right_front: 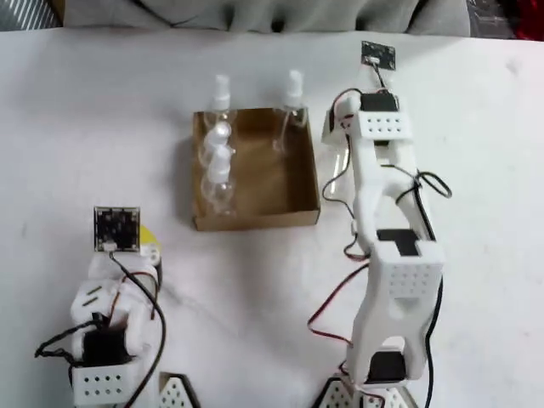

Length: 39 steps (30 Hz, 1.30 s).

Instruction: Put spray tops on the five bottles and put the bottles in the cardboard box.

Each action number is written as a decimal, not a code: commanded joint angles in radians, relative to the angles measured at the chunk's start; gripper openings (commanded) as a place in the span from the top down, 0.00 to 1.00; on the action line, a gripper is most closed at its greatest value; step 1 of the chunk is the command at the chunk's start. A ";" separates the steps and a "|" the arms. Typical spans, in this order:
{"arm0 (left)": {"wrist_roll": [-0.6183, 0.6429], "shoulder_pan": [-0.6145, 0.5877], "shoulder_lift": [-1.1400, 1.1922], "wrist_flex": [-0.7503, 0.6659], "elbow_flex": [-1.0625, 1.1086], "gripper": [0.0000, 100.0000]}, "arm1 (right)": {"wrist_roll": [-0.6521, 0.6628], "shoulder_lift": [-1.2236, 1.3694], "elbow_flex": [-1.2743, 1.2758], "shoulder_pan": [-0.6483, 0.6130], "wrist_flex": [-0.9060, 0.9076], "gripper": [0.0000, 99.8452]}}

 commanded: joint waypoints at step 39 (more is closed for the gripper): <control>-0.011 -0.012 -0.008 -0.012 -0.002 0.98 | 0.261 -0.018 -0.494 0.216 0.504 0.98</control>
